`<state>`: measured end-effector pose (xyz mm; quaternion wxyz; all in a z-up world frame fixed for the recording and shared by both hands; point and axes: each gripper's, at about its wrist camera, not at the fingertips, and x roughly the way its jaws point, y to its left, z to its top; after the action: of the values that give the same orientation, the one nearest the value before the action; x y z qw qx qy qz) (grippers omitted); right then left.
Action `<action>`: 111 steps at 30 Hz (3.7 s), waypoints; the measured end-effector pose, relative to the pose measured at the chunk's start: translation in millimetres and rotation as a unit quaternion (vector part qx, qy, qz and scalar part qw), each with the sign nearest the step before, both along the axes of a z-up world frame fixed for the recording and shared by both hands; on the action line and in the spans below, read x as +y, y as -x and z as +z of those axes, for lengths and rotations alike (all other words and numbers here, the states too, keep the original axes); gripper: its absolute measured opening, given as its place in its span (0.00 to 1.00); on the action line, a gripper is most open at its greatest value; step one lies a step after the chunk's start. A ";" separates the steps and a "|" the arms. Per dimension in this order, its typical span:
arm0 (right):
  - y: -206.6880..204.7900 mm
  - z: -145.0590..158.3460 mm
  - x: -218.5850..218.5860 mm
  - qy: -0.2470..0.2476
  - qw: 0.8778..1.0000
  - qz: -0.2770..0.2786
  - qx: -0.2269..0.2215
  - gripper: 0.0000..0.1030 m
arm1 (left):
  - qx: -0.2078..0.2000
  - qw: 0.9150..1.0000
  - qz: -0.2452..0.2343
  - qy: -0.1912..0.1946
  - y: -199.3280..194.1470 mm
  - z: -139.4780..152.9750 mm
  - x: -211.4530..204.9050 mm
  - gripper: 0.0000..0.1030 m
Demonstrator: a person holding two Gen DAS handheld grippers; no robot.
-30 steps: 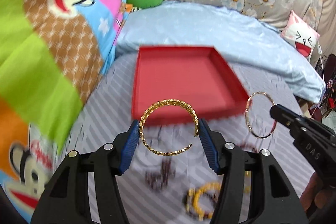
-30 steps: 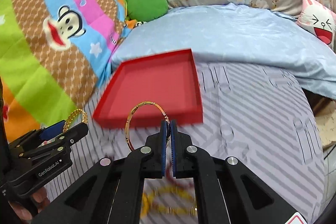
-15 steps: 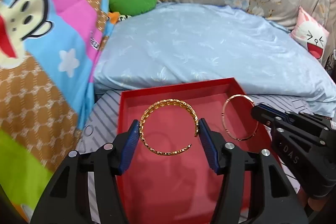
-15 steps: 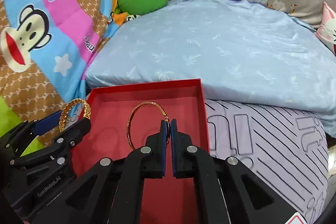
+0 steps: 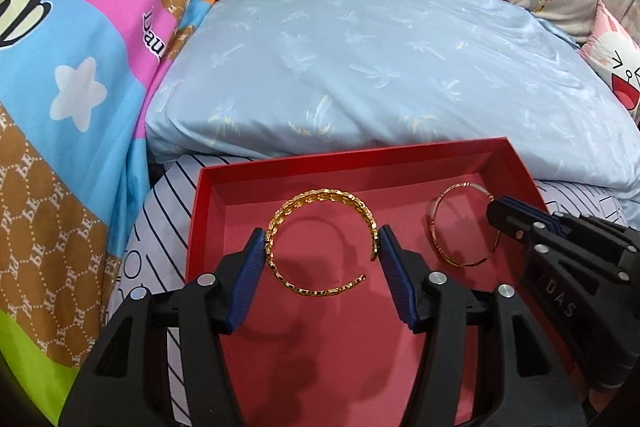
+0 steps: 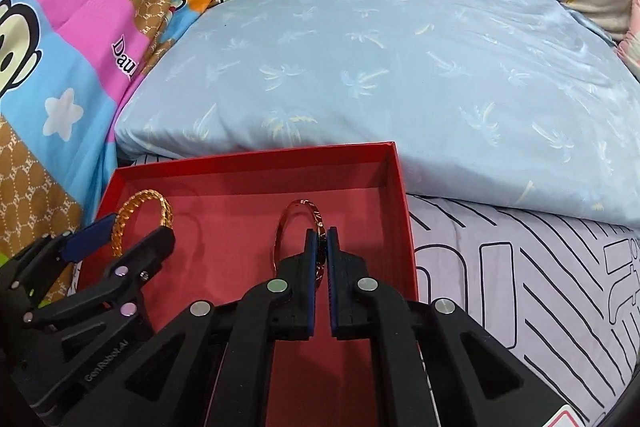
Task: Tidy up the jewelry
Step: 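Carry both gold bangles into the red tray and open both grippers, then withdraw both grippers from the tray back toward the remaining bracelets, then grasp the dark garnet bead bracelet with the left gripper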
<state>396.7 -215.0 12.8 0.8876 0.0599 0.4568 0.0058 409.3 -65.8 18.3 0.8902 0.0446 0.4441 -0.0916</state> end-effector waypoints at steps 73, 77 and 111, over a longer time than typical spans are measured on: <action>344.7 -13.0 -3.3 0.010 1.000 -0.014 0.003 0.41 | 0.016 0.999 0.041 0.005 286.5 -25.9 86.4 0.68; 348.7 -18.5 -0.3 0.004 1.000 -0.012 0.009 0.41 | 0.019 0.998 0.052 0.016 284.6 -28.2 94.7 0.68; 340.0 -18.3 -1.4 -0.004 1.000 -0.011 0.007 0.41 | 0.034 0.998 0.010 0.058 281.0 -31.1 77.9 0.06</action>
<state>56.7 -216.4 -5.6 0.8840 0.0688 0.4624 -0.0029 128.3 12.1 -12.8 0.8763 -0.0148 0.4688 -0.1103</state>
